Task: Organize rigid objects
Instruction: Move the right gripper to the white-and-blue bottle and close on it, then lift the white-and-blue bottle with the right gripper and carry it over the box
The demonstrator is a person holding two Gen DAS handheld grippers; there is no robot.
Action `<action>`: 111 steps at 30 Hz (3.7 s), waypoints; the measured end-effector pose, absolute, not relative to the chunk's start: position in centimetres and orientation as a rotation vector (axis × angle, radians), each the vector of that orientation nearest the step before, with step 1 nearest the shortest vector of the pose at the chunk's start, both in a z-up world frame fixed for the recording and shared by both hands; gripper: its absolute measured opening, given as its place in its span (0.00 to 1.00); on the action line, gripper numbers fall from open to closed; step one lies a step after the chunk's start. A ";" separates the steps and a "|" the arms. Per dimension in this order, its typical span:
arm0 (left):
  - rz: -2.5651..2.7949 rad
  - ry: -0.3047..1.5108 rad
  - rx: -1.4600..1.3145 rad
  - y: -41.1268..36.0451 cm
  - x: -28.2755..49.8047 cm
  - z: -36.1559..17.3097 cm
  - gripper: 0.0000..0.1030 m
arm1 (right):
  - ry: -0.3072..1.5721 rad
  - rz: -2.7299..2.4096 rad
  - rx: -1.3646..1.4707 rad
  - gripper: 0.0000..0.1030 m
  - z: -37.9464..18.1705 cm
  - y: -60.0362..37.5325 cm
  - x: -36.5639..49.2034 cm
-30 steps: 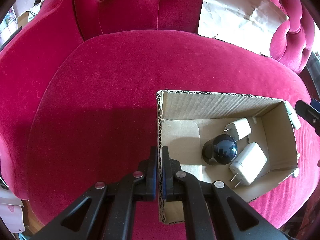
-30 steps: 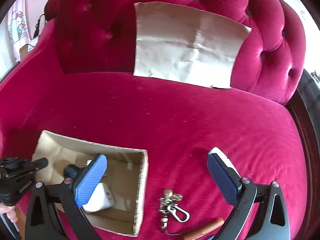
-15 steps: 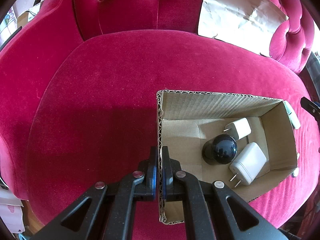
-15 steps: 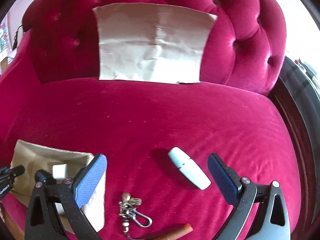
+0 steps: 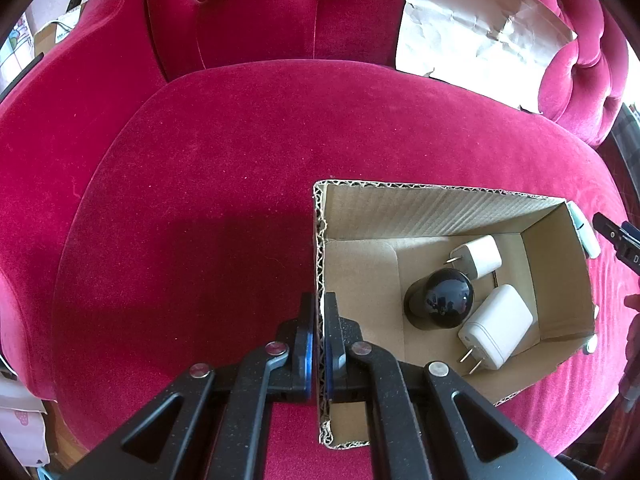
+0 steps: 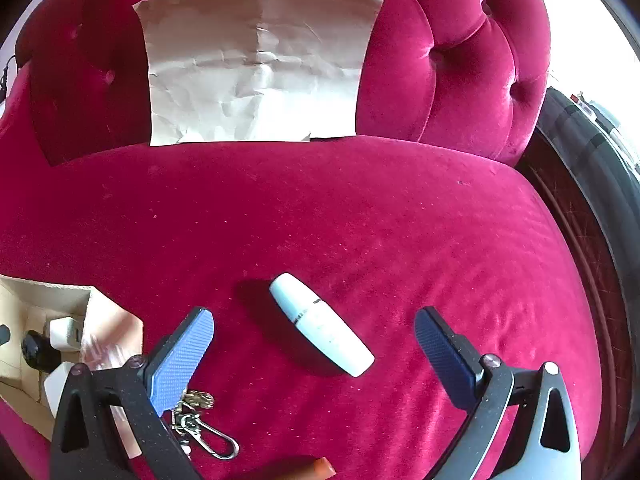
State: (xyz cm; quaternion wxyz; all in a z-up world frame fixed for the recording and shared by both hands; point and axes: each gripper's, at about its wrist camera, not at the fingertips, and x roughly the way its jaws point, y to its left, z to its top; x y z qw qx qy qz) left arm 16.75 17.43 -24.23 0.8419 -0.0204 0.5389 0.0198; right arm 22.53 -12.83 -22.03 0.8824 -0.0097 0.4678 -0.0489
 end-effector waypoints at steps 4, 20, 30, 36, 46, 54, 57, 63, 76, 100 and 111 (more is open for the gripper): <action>0.041 1.138 -0.042 17.5 16.7 -24.2 0.03 | 0.976 -0.095 -0.022 1.00 -22.3 -13.1 22.7; 0.035 1.139 -0.048 17.4 16.5 -24.1 0.03 | 1.065 -0.104 0.027 1.00 -26.7 -15.8 24.6; 0.036 1.140 -0.050 17.4 16.8 -24.2 0.03 | 1.082 -0.068 -0.001 0.50 -27.1 -14.8 24.6; 0.034 1.140 -0.049 17.5 16.8 -24.2 0.03 | 1.065 -0.054 0.013 0.26 -26.3 -14.6 24.2; 0.035 1.141 -0.046 17.5 16.8 -24.2 0.04 | 1.071 -0.091 0.034 0.26 -25.8 -15.2 24.2; 0.034 1.141 -0.047 17.5 16.8 -24.2 0.04 | 1.068 -0.094 0.021 0.26 -23.8 -14.2 24.0; 0.035 1.141 -0.046 17.5 16.8 -24.2 0.04 | 1.059 -0.083 0.027 0.26 -22.7 -13.8 23.8; 0.034 1.141 -0.047 17.5 16.8 -24.2 0.04 | 1.023 -0.056 0.016 0.26 -20.4 -12.6 23.4; 0.034 1.141 -0.048 17.5 16.8 -24.2 0.03 | 0.963 0.037 -0.013 0.26 -16.7 -9.2 22.2; 0.034 1.142 -0.047 17.6 17.1 -24.3 0.04 | 0.947 0.324 -0.112 0.26 -15.7 0.1 18.8; 0.035 1.142 -0.047 17.6 17.1 -24.3 0.04 | 0.991 0.398 -0.130 0.26 -17.5 2.3 18.0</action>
